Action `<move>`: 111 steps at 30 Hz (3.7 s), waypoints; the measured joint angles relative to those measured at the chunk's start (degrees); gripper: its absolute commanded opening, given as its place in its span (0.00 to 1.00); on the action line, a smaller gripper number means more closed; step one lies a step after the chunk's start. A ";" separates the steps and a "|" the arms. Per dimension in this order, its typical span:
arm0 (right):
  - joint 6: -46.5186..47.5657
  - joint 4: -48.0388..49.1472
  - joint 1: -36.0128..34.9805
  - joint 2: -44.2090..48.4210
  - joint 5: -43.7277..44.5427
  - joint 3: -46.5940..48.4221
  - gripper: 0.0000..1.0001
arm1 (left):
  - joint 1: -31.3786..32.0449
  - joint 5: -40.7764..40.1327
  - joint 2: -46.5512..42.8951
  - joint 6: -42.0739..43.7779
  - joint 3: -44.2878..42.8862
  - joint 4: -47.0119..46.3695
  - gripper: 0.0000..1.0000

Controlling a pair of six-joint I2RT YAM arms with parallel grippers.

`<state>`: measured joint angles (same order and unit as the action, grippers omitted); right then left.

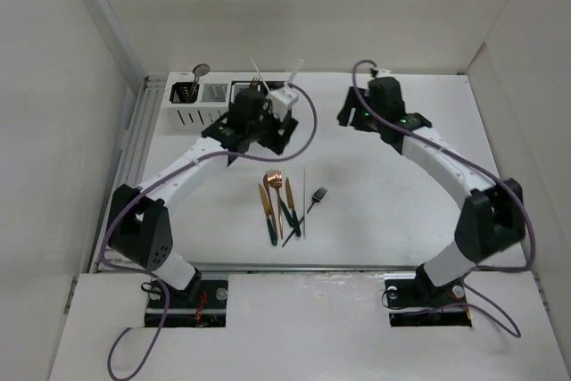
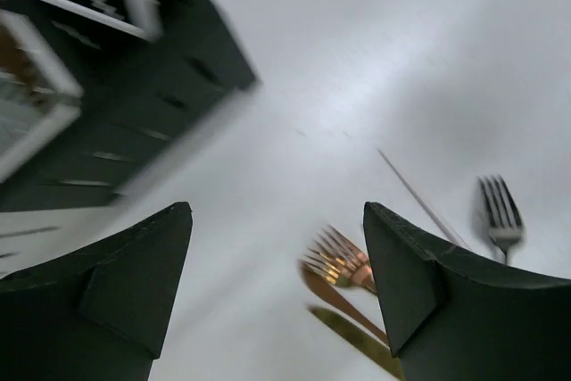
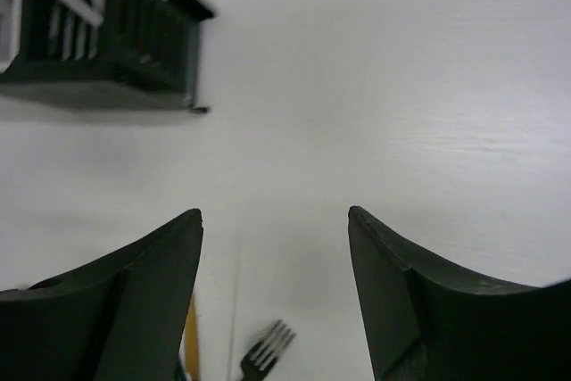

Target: Sort the eating utensils into containers

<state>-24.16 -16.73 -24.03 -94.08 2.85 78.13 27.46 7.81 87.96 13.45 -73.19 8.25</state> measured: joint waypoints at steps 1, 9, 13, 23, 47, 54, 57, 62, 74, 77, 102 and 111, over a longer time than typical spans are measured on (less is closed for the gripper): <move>-1.31 -0.17 1.36 3.26 1.92 -3.15 0.70 | 2.08 0.59 0.07 0.00 1.68 1.16 0.74; -5.44 -4.28 4.44 28.22 15.82 -16.57 0.70 | 13.38 6.01 1.92 -0.22 4.70 4.85 0.74; -5.46 -6.60 4.42 34.93 18.60 -16.61 0.70 | 15.06 7.65 5.33 -3.41 4.70 4.87 0.66; -3.96 -13.27 4.42 40.98 19.80 -17.97 0.66 | 15.15 6.54 15.96 -17.68 3.65 7.28 0.45; -1.07 -20.52 4.04 47.71 20.17 -16.52 0.66 | 18.53 -3.96 19.23 -29.70 3.82 9.27 0.26; -0.02 -21.07 4.04 47.98 21.99 -14.78 0.66 | 18.43 -1.68 21.94 -31.41 1.11 8.79 0.06; 0.28 -21.03 4.04 47.98 22.86 -14.25 0.66 | 18.43 -0.66 23.30 -31.85 -0.55 8.59 0.00; 1.42 -20.74 4.04 47.98 23.87 -13.88 0.66 | 17.99 0.31 24.48 -32.35 -2.16 8.96 0.00; 5.90 -16.09 4.02 44.85 22.10 -11.32 0.66 | 14.62 -0.13 30.97 -28.09 -22.82 17.92 0.00; 8.37 -12.24 4.02 44.26 17.94 -11.56 0.68 | 13.62 -0.98 28.94 -24.50 -28.22 17.68 0.00; 19.54 4.48 4.15 10.14 -4.39 -0.04 0.70 | -7.10 4.17 24.94 -9.35 -20.24 -42.49 0.00; 19.91 2.91 4.61 7.69 -5.49 5.11 0.70 | -8.92 8.92 27.26 -13.53 -12.37 -53.42 0.00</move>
<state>-4.25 -13.82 -19.42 -86.39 -2.63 83.24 18.55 16.73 115.22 -0.08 -85.56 -45.17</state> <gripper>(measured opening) 0.699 0.032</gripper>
